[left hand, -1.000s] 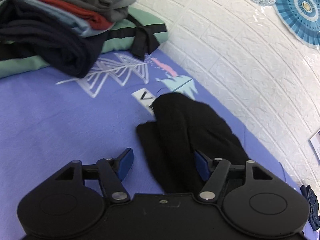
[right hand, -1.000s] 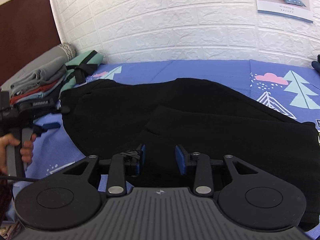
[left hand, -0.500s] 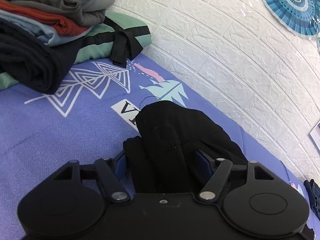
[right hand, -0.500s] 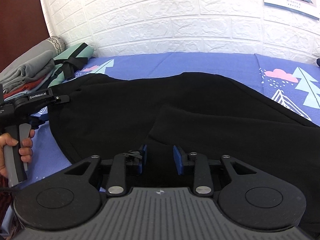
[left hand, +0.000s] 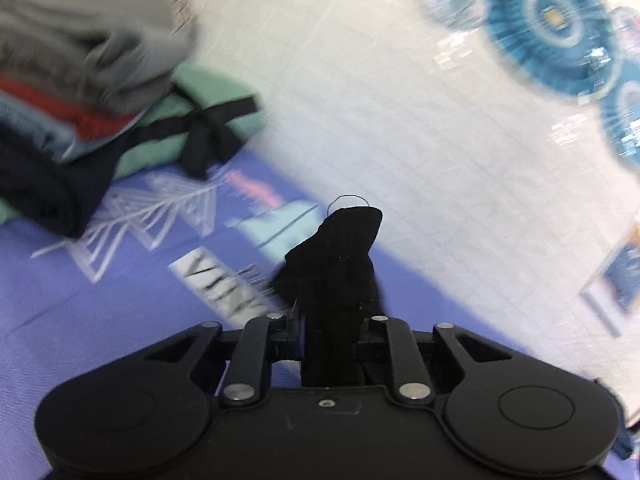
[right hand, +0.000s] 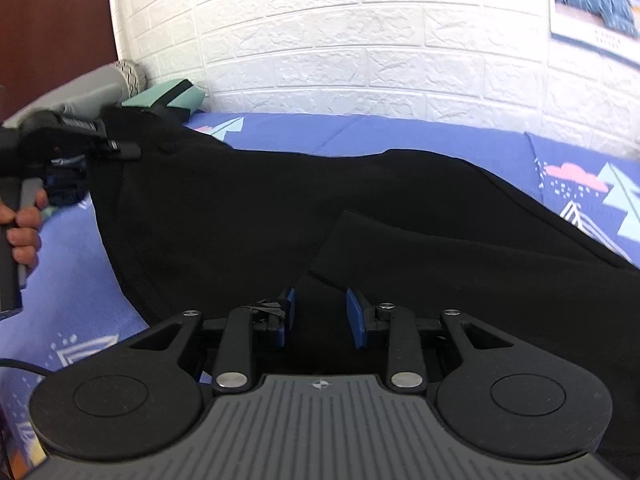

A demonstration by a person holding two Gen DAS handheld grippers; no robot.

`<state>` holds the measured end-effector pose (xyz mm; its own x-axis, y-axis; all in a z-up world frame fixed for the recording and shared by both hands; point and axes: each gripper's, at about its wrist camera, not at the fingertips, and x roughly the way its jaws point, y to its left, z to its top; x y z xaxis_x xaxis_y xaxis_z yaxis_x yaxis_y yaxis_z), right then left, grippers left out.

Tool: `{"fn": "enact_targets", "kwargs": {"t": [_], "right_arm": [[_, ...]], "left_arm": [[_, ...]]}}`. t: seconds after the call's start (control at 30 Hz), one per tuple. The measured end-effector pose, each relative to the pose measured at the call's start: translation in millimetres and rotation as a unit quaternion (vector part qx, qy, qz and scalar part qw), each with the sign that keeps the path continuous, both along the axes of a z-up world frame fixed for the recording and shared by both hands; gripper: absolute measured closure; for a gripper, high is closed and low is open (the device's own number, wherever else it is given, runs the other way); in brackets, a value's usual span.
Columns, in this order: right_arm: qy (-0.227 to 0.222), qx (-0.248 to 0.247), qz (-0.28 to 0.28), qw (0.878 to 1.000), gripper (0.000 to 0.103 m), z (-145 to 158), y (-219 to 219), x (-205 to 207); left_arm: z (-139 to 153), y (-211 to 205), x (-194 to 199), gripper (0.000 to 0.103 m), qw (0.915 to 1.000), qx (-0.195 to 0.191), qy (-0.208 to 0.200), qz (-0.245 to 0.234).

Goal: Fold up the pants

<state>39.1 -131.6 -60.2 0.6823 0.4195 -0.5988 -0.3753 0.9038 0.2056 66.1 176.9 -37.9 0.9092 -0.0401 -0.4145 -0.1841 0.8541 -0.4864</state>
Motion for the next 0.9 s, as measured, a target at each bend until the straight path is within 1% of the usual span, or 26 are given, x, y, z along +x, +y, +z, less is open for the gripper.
{"fn": "enact_targets", "kwargs": {"t": [0.17,0.2,0.27,0.33,0.47,0.53,0.6,0.73,0.8,0.83,0.9], "right_arm": [[-0.009,0.01,0.008,1.0,0.05,-2.5,-0.9,0.2],[-0.008,0.018,0.01,1.0,0.05,-1.5,-4.1,0.4],[-0.002,0.054,0.005,0.999,0.05,2.7,-18.5,-2.5],[-0.005,0.079,-0.017,0.997,0.051,8.6,-36.1,-6.4],[-0.014,0.09,-0.065,0.994,0.05,19.1,-77.4,-16.3],[-0.013,0.098,-0.086,0.991,0.05,20.9,-99.2,-23.6],[-0.016,0.099,-0.104,0.989,0.05,21.8,-116.3,-30.4],[-0.02,0.086,-0.145,0.985,0.05,19.7,-152.9,-41.4],[-0.018,0.087,-0.17,0.981,0.05,16.3,-169.8,-43.4],[-0.018,0.086,-0.185,0.979,0.049,14.8,-179.6,-45.9],[-0.019,0.075,-0.211,0.974,0.049,13.2,-193.4,-50.4]], "left_arm": [[42.2,-41.2,-14.1,0.1,0.9969,0.002,-0.058,-0.054],[49.1,-50.3,-16.2,0.1,0.9954,0.0,-0.067,-0.068],[60.7,-70.2,-20.9,0.1,0.9916,-0.001,-0.083,-0.1],[68.4,-92.2,-25.3,0.1,0.9868,0.001,-0.093,-0.133],[70.8,-142.1,-30.7,0.099,0.9752,0.013,-0.1,-0.197],[63.9,-169.8,-30.7,0.099,0.9687,0.022,-0.094,-0.228],[53.1,-198.3,-30.2,0.099,0.9626,0.032,-0.08,-0.257],[19.5,-249.7,-26.9,0.098,0.9475,0.046,-0.029,-0.315],[1.4,-272.9,-27.3,0.094,0.9356,0.07,-0.002,-0.346],[-7.9,-284.1,-28.1,0.088,0.9267,0.089,0.01,-0.365],[-24.1,-302.4,-28.7,0.066,0.9072,0.119,0.029,-0.402]]}}
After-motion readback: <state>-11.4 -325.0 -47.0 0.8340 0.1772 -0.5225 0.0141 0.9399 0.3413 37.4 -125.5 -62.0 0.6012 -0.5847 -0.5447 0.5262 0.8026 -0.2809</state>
